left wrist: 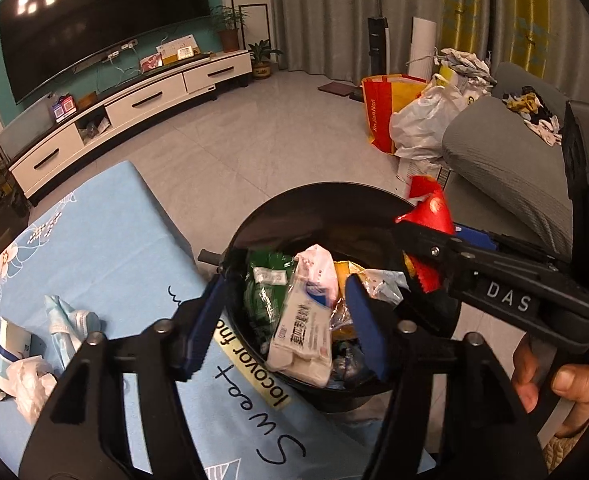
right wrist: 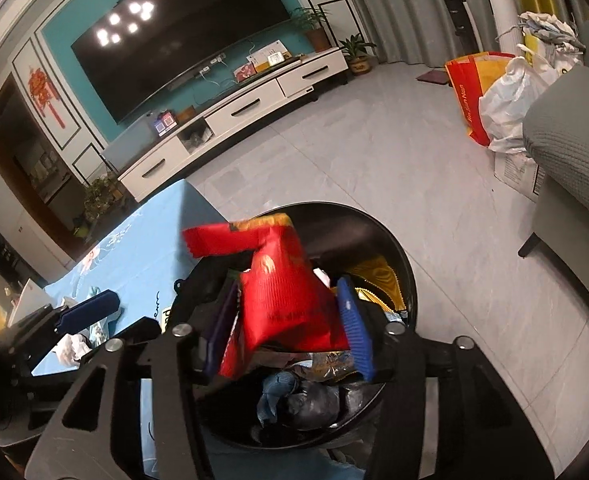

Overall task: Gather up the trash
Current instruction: 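Carry both items over the black bin and open both tools to drop them, then move both open tools back over the table trash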

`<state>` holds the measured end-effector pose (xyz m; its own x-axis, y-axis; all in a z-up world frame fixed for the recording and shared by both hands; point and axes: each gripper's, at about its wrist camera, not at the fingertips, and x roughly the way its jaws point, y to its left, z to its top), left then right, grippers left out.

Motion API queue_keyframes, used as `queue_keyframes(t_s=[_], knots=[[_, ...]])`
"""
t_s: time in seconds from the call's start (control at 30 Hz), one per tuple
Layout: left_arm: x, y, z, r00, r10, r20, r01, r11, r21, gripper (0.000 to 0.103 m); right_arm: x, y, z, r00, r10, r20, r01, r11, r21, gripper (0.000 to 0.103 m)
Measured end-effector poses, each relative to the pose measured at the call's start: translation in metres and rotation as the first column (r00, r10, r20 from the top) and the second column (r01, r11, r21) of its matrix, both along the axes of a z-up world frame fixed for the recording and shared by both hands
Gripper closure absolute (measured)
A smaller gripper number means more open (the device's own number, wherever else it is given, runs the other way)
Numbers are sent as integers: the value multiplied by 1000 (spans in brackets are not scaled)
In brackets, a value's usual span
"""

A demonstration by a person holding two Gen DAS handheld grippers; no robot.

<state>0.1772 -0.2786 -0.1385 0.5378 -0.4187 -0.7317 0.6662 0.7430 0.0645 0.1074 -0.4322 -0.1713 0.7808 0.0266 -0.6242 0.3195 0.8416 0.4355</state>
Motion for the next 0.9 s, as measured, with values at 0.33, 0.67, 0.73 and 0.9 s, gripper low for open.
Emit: queue_keyframes(t_s=[0.33, 0.67, 0.73, 0.9], knots=[[3, 44, 17, 995, 100, -12, -101, 993, -66, 21, -12, -5, 9, 1000, -29, 10, 28, 998, 48, 28], [-13, 111, 20, 978, 203, -54, -207, 974, -90, 17, -25, 22, 25, 1000, 9, 4, -9, 999, 47, 23], [-22, 126, 20, 973, 225, -56, -230, 969, -91, 16, -29, 34, 26, 999, 31, -8, -30, 999, 41, 23], [-38, 161, 21, 959, 278, -62, -283, 955, -92, 10, -39, 73, 26, 992, 114, -55, -113, 993, 20, 23]])
